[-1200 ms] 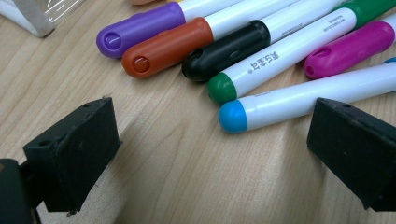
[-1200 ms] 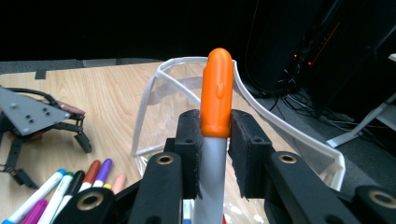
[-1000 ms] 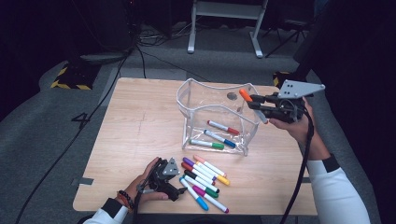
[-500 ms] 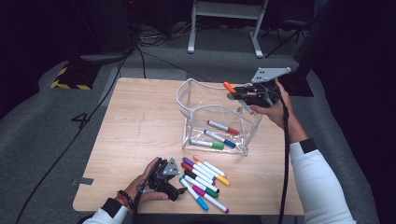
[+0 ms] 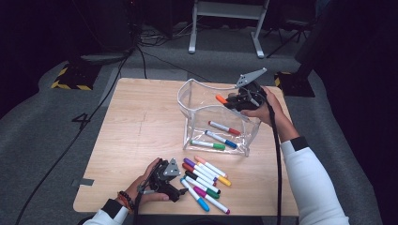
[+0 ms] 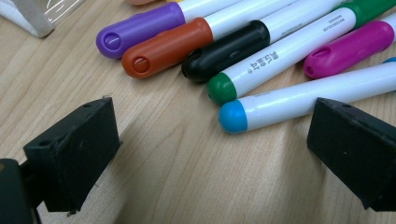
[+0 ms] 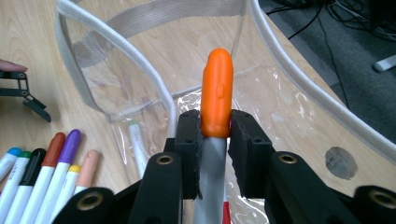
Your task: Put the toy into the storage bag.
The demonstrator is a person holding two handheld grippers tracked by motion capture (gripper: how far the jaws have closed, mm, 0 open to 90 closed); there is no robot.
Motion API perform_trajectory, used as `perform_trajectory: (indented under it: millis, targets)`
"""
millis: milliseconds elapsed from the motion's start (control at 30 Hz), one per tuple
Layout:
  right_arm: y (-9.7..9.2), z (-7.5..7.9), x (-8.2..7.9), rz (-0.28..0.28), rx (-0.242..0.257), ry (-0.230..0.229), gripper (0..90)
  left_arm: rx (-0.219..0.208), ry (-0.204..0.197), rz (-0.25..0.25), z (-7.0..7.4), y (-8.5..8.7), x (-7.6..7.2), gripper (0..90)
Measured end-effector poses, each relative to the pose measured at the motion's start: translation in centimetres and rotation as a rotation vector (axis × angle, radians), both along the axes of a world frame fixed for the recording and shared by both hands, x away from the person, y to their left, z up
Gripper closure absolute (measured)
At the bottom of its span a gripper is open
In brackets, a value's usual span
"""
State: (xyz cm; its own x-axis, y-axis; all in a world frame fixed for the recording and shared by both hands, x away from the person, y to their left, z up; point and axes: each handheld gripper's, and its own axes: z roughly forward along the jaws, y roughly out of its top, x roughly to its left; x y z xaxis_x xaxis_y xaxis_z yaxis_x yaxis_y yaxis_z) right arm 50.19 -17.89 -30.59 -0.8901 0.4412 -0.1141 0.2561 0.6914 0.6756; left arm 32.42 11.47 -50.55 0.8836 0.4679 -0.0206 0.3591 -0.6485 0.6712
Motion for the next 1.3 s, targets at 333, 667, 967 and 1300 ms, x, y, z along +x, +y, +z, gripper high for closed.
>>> perform_trajectory:
  millis: [333, 667, 967, 1300]
  targets:
    - [-0.4, -0.5, 0.7, -0.044, -0.03, 0.009, 74.0, 0.002, 0.001, -0.003, 0.0, 0.0, 0.0, 2.5]
    - [0.6, -1.7, 0.7, 0.023, -0.209, 0.126, 74.0, 0.004, 0.001, 0.0, 0.0, 0.0, 0.0, 2.5]
    - [1.2, -1.8, -0.5, 0.157, -0.245, 0.19, 74.1, 0.002, 0.001, -0.004, 0.0, 0.0, 0.0, 2.5]
    - [-0.1, -1.1, -0.7, 0.052, -0.166, 0.081, 58.1, 0.002, 0.001, -0.004, 0.0, 0.0, 0.0, 2.5]
